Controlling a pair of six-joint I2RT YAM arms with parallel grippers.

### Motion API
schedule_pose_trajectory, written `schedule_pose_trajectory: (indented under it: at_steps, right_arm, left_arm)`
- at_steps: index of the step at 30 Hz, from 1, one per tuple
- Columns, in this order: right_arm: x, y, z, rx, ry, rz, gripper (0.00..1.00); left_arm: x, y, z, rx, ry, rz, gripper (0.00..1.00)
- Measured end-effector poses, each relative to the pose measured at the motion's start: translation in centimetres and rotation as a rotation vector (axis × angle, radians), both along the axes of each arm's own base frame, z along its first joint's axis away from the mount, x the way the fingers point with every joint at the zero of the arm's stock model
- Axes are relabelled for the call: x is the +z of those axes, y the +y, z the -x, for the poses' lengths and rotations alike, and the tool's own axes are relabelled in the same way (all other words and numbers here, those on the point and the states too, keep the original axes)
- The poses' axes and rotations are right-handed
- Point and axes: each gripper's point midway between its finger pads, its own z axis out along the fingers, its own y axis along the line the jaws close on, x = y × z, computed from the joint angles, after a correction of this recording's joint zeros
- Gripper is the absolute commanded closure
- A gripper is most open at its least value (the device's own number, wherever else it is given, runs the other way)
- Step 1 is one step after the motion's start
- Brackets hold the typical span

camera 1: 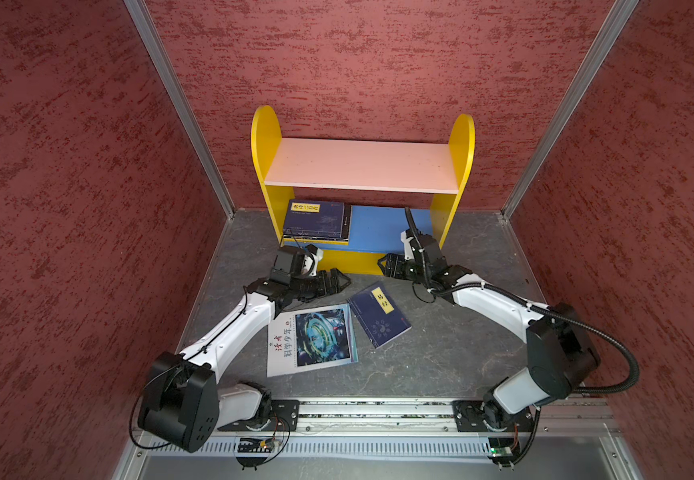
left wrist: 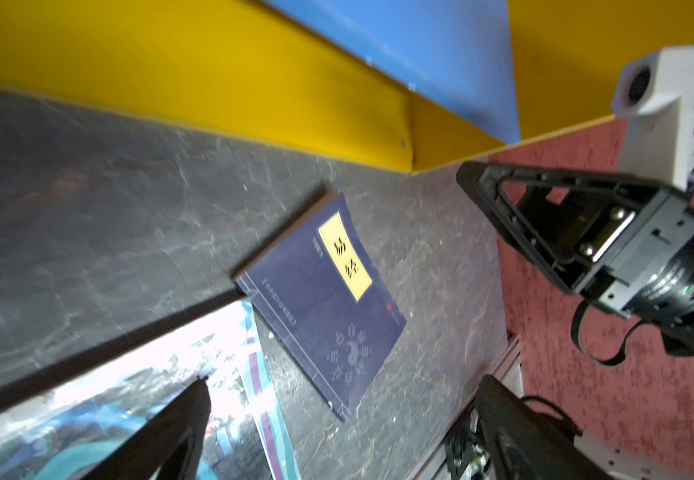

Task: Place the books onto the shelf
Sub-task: 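Open the right gripper and withdraw both grippers from the shelf, then lower both grippers onto the yellow-labelled blue book on the table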

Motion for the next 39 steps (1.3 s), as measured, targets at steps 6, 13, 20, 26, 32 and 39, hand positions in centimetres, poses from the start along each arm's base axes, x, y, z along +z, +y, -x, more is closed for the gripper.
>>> schedule_pose_trajectory:
  at_steps: [6,13,20,26,32,39]
  right_arm:
    - [-3.0,-1.3,1.1,-0.025,0.051,0.052,0.03]
    - [-4.6,-2.1,1.6,-0.031,0.072,0.102,0.02]
    - [-8.1,-1.8,2.1,0.032,0.136,0.168,0.06]
    - [-11.4,-0.8,2.4,0.123,0.209,0.21,0.18]
    - [-11.3,0.2,2.5,0.202,0.206,0.207,0.27]
    - [-11.6,0.5,3.4,0.258,0.227,0.202,0.33]
  left_arm:
    - [-5.9,-3.8,3.9,-0.175,0.148,-0.123,0.01]
    - [-9.5,-5.8,5.0,-0.226,0.219,-0.179,0.01]
    - [-10.4,-7.4,3.2,-0.2,0.214,-0.174,0.01]
    - [-10.9,-8.4,2.4,-0.182,0.201,-0.172,0.01]
    - [-10.9,-9.0,1.7,-0.171,0.182,-0.171,0.01]
    - [-10.8,-9.4,0.6,-0.157,0.163,-0.181,0.01]
